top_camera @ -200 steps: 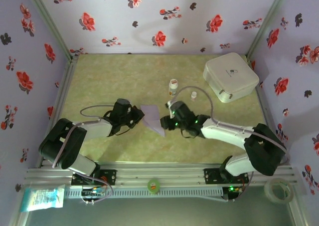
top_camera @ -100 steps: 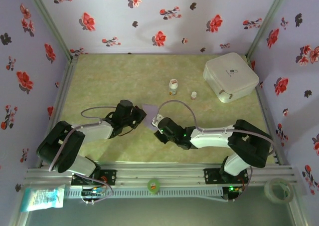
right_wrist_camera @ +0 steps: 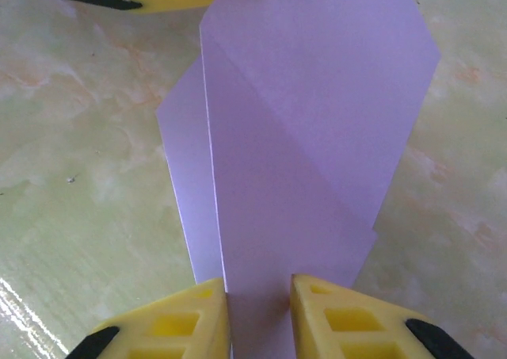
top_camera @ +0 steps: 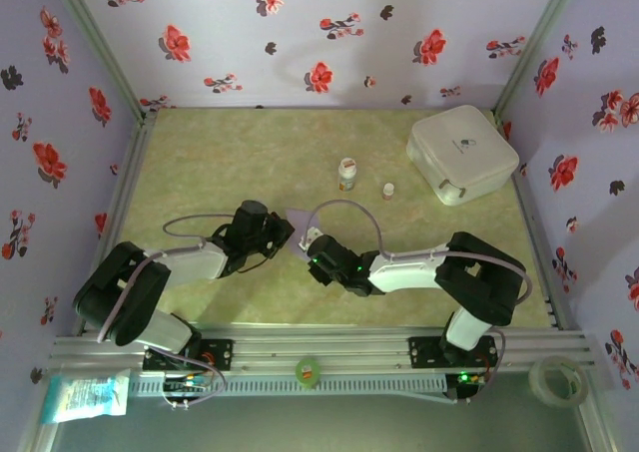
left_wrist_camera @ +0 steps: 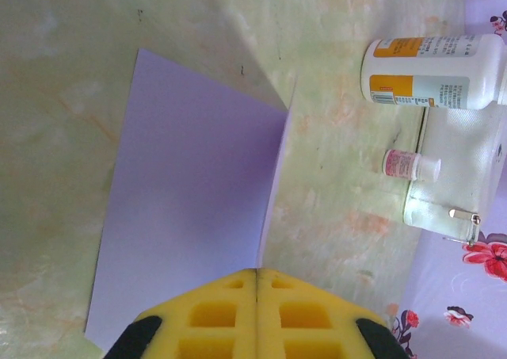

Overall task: Fold a paper plane with a square sheet of paper (pick it up from the middle)
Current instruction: Fourth fold the wing at the center of the table.

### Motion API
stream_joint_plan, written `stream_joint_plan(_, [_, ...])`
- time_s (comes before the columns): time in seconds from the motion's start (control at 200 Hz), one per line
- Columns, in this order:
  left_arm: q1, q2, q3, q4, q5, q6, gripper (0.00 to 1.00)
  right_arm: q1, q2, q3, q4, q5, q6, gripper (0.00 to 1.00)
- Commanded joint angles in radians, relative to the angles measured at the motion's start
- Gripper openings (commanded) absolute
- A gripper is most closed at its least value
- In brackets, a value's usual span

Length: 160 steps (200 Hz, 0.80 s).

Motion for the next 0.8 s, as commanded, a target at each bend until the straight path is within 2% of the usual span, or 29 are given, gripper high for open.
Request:
stream_joint_plan(0.0, [-0.006,-0.020,0.002,0.011,-0.027,-0.010,0.00,0.008,0.011,0.012,0.007,0.022,0.038,0.23])
stream_joint_plan(0.28, [-0.006,-0.020,0.005,-0.002,-0.036,-0.007,0.00,0.008,0.007,-0.005,0.036,0.019,0.067,0.14])
stream_joint_plan(0.325, [-0.006,-0.022,0.006,-0.008,-0.037,-0.003,0.04,0.008,0.009,-0.005,0.036,0.019,0.062,0.13])
stream_joint_plan(0.405, [-0.005,-0.027,0.011,-0.032,-0.042,0.009,0.23,0.009,0.012,-0.006,0.040,0.016,0.056,0.11])
stream_joint_plan(0.63, [0.028,-0.035,0.038,-0.130,-0.036,0.059,0.43,0.008,0.014,-0.006,0.054,0.014,0.053,0.09])
stream_joint_plan(0.795, [0.055,-0.002,0.064,-0.115,0.027,0.093,0.53,0.009,0.017,-0.011,0.059,0.014,0.044,0.10])
